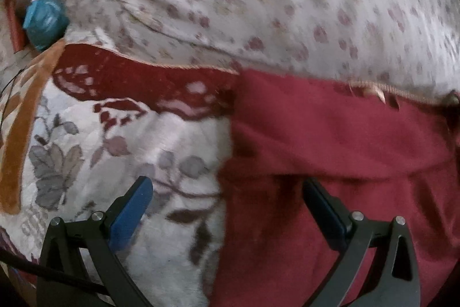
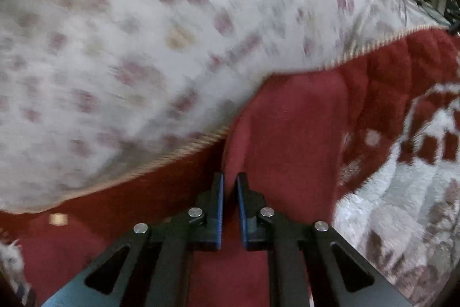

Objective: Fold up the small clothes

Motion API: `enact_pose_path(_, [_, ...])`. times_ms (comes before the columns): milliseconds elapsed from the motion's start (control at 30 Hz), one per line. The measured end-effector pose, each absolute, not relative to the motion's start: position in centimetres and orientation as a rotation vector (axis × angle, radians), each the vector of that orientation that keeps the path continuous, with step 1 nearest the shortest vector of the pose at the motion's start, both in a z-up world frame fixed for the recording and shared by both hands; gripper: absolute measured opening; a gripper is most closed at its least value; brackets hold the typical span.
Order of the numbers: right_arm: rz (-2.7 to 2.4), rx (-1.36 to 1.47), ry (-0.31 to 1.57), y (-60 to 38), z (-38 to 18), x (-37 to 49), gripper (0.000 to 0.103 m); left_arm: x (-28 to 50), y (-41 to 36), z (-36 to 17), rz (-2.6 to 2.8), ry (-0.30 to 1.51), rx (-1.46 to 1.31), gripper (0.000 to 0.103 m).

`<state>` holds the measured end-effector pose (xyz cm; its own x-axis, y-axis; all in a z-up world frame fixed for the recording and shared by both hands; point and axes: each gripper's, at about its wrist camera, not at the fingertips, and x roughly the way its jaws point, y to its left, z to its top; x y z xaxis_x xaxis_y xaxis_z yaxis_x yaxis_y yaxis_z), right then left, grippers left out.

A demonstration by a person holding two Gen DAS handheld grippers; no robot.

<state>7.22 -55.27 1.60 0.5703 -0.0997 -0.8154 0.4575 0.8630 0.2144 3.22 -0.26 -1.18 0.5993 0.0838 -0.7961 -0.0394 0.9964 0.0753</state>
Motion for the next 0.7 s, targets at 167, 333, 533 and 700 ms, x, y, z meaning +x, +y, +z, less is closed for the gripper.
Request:
enact_pose_path(167, [-0.086, 0.417, 0.807, -49.5, 9.0, 4.5, 0.010, 3.1, 2.3, 0.0, 0.111, 0.895, -0.062, 0.103])
enact_pose_path(333, [0.230, 0.392, 0.757, -38.6, 13.2, 3.0, 0.010, 2.8, 4.5, 0.7, 0.149, 0.872, -0.137, 0.103])
enact_pose_path(533, [0.454, 0.223, 0.850, -25.1, 8.6, 3.1, 0.012, 3.1, 5.8, 0.9, 0.155, 0.857, -0.192, 0.103])
enact_pose_path(700, [0.488, 0.167, 1.098, -20.0, 0.2, 3.2, 0.040, 3.1, 5.7, 1.2, 0.105, 0.850, -0.218, 0.103])
